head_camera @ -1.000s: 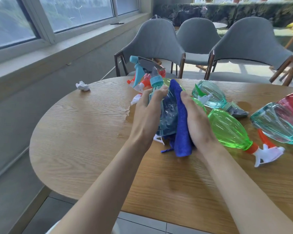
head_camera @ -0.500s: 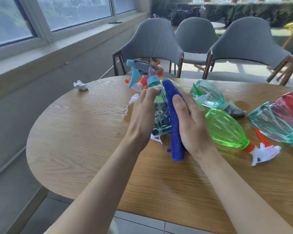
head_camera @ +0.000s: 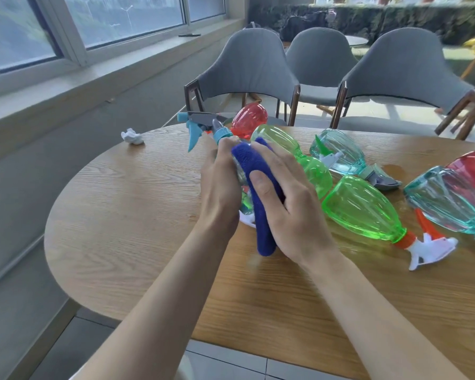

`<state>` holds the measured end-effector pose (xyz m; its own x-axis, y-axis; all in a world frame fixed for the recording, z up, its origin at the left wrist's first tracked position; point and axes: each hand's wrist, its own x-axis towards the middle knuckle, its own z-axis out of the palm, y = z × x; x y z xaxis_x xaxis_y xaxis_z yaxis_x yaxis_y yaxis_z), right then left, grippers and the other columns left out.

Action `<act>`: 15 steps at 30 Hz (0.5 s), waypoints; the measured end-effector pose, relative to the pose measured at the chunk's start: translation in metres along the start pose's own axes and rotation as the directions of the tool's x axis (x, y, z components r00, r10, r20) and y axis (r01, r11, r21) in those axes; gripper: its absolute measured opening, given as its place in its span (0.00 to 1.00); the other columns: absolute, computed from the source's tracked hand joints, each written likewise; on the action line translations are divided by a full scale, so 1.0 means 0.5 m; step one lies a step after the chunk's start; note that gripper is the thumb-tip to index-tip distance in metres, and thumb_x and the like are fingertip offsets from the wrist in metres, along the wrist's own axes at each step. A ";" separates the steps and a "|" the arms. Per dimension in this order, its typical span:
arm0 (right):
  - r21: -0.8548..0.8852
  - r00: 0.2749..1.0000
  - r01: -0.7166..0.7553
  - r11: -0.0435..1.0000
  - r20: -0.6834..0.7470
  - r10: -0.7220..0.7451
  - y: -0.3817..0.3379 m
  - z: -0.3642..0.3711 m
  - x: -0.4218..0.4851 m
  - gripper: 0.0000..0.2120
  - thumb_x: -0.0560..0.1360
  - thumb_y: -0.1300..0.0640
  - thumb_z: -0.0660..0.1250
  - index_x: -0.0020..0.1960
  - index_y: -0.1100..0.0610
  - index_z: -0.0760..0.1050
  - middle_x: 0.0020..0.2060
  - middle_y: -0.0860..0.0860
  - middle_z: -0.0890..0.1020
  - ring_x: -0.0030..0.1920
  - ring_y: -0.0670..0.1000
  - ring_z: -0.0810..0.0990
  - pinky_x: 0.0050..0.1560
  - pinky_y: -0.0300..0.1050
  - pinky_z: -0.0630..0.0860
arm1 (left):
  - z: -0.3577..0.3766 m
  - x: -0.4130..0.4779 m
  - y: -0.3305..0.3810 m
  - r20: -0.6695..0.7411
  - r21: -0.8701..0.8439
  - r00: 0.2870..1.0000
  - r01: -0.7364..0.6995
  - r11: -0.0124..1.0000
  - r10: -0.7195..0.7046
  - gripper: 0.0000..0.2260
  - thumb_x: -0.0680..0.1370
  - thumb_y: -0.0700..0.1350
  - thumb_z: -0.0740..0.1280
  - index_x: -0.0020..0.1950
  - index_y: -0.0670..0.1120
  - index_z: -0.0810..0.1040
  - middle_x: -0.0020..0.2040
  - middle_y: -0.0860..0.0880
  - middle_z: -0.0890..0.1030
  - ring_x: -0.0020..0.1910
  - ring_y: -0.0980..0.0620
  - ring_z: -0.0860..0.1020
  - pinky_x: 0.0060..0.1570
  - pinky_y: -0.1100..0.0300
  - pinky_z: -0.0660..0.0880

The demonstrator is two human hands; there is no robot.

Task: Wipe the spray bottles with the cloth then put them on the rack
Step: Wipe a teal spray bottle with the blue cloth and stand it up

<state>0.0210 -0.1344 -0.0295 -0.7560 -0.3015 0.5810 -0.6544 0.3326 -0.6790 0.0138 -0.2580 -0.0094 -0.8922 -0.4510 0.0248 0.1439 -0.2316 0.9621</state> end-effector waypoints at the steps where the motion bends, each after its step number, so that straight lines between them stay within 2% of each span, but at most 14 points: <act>1: 0.004 1.000 -0.006 1.000 -0.006 0.006 0.001 -0.004 0.004 0.22 0.87 0.48 0.58 0.80 0.52 0.71 0.77 0.45 0.72 0.79 0.44 0.67 0.80 0.51 0.63 | 0.001 0.001 -0.001 0.031 -0.025 1.000 0.006 1.000 -0.006 0.14 0.77 0.56 0.64 0.50 0.47 0.80 0.47 0.43 0.79 0.46 0.44 0.78 0.48 0.44 0.75; 3: 0.118 0.997 -0.078 0.990 0.006 0.078 0.009 -0.010 0.015 0.22 0.87 0.47 0.59 0.79 0.51 0.72 0.75 0.44 0.74 0.78 0.44 0.68 0.80 0.53 0.64 | 0.003 -0.001 -0.002 0.093 -0.014 0.996 0.004 1.000 -0.003 0.19 0.79 0.56 0.63 0.56 0.42 0.81 0.51 0.38 0.82 0.47 0.42 0.82 0.47 0.46 0.78; 5: 0.370 0.976 -0.219 0.903 0.067 0.209 0.011 -0.024 0.028 0.22 0.86 0.46 0.59 0.77 0.50 0.74 0.71 0.46 0.79 0.73 0.46 0.76 0.77 0.57 0.70 | 0.010 -0.008 -0.001 0.154 0.052 0.988 -0.024 0.998 0.016 0.23 0.78 0.59 0.64 0.60 0.42 0.82 0.58 0.36 0.84 0.54 0.39 0.85 0.54 0.40 0.81; 7: 0.602 0.935 -0.344 0.720 0.155 0.318 0.008 -0.036 0.035 0.19 0.87 0.46 0.58 0.73 0.52 0.77 0.61 0.51 0.86 0.60 0.52 0.85 0.62 0.56 0.81 | 0.013 -0.015 0.004 0.154 0.111 0.988 -0.051 0.993 0.033 0.23 0.77 0.62 0.66 0.59 0.45 0.83 0.58 0.39 0.85 0.58 0.36 0.84 0.63 0.32 0.79; 8: 0.650 0.923 -0.369 0.664 0.174 0.342 0.004 -0.037 0.035 0.19 0.88 0.47 0.58 0.72 0.54 0.77 0.57 0.52 0.87 0.54 0.53 0.86 0.54 0.53 0.83 | 0.015 -0.018 0.007 0.139 0.121 0.989 -0.059 0.991 0.042 0.22 0.77 0.62 0.66 0.58 0.46 0.83 0.57 0.40 0.86 0.58 0.37 0.84 0.64 0.32 0.78; 9: 0.656 0.924 -0.365 0.661 0.167 0.345 0.002 -0.036 0.033 0.19 0.88 0.47 0.57 0.72 0.54 0.77 0.55 0.52 0.87 0.53 0.54 0.86 0.51 0.53 0.83 | 0.016 -0.020 0.009 0.121 0.115 0.991 -0.062 0.991 0.048 0.21 0.77 0.62 0.66 0.58 0.46 0.83 0.56 0.40 0.86 0.58 0.38 0.85 0.64 0.32 0.79; 12: 0.500 0.964 -0.262 0.825 0.088 0.252 -0.004 -0.023 0.018 0.20 0.86 0.42 0.58 0.76 0.46 0.73 0.65 0.48 0.82 0.64 0.54 0.82 0.65 0.65 0.78 | 0.014 -0.015 0.013 0.054 0.029 0.999 -0.004 1.000 0.003 0.24 0.75 0.63 0.65 0.57 0.45 0.83 0.55 0.40 0.86 0.52 0.40 0.85 0.58 0.34 0.80; 13: 0.406 0.975 -0.220 0.887 0.072 0.209 -0.003 -0.016 0.014 0.21 0.86 0.42 0.58 0.77 0.45 0.71 0.67 0.46 0.79 0.67 0.51 0.80 0.69 0.64 0.76 | 0.012 -0.011 0.013 0.037 -0.020 0.999 0.017 1.000 -0.017 0.23 0.75 0.62 0.65 0.55 0.44 0.83 0.52 0.40 0.86 0.49 0.41 0.84 0.54 0.36 0.80; 15: 0.248 0.989 -0.147 0.958 0.053 0.138 0.000 -0.007 0.007 0.23 0.87 0.43 0.58 0.80 0.47 0.67 0.70 0.42 0.75 0.70 0.43 0.75 0.73 0.56 0.72 | 0.007 -0.004 0.007 0.023 -0.120 0.998 0.066 0.991 -0.064 0.18 0.77 0.60 0.65 0.52 0.46 0.81 0.46 0.43 0.83 0.45 0.43 0.80 0.50 0.42 0.76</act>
<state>0.0183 -0.1322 -0.0262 -0.8372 -0.3001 0.4573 -0.5131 0.1413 -0.8466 0.0146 -0.2548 -0.0049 -0.9090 -0.4156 -0.0303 0.1349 -0.3623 0.9223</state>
